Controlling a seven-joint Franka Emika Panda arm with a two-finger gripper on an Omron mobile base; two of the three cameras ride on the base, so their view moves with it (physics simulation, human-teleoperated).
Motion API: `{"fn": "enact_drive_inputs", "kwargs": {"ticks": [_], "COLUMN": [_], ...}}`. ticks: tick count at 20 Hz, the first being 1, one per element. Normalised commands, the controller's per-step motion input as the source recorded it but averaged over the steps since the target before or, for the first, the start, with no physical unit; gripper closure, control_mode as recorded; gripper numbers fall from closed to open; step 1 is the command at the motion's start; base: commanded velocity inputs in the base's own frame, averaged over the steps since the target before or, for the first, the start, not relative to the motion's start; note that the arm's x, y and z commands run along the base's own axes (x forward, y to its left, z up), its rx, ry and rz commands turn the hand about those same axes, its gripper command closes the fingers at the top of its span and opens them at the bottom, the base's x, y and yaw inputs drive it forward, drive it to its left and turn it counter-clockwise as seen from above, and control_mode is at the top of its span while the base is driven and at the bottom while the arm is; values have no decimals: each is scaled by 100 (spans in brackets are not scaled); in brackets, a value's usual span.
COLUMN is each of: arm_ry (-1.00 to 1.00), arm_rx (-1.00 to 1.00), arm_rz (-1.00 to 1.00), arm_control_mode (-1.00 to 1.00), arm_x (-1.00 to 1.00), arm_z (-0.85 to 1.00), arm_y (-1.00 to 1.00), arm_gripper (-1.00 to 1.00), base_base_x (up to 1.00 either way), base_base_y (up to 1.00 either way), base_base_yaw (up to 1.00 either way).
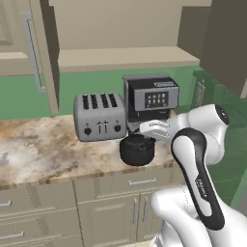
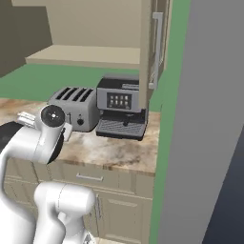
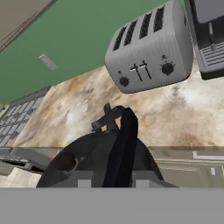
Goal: Open the cabinet, pick the kettle from the cabinet, and place it in the sink.
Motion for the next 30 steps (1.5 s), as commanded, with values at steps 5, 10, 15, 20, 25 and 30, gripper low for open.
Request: {"fn": "enact_drive_inputs", "kwargs": {"ticks": [5, 10, 15, 20, 25, 30], "arm_ry": [0, 0, 0, 0, 0, 0], "arm_rx": [0, 0, 0, 0, 0, 0], "arm_rz": [0, 0, 0, 0, 0, 0], "arm_control_mode": [100, 100, 100, 100, 100, 100], "arm_x": [0, 0, 0, 0, 0, 0], "arm_z": [0, 0, 0, 0, 0, 0], "arm_y": [0, 0, 0, 0, 0, 0], "arm_gripper": [100, 100, 100, 100, 100, 100], "base_base_x": [-58, -41, -28, -22, -18, -15], "base_base_y": [0, 25, 55, 61, 69, 71], "base_base_yaw": [0, 0, 0, 0, 0, 0]}}
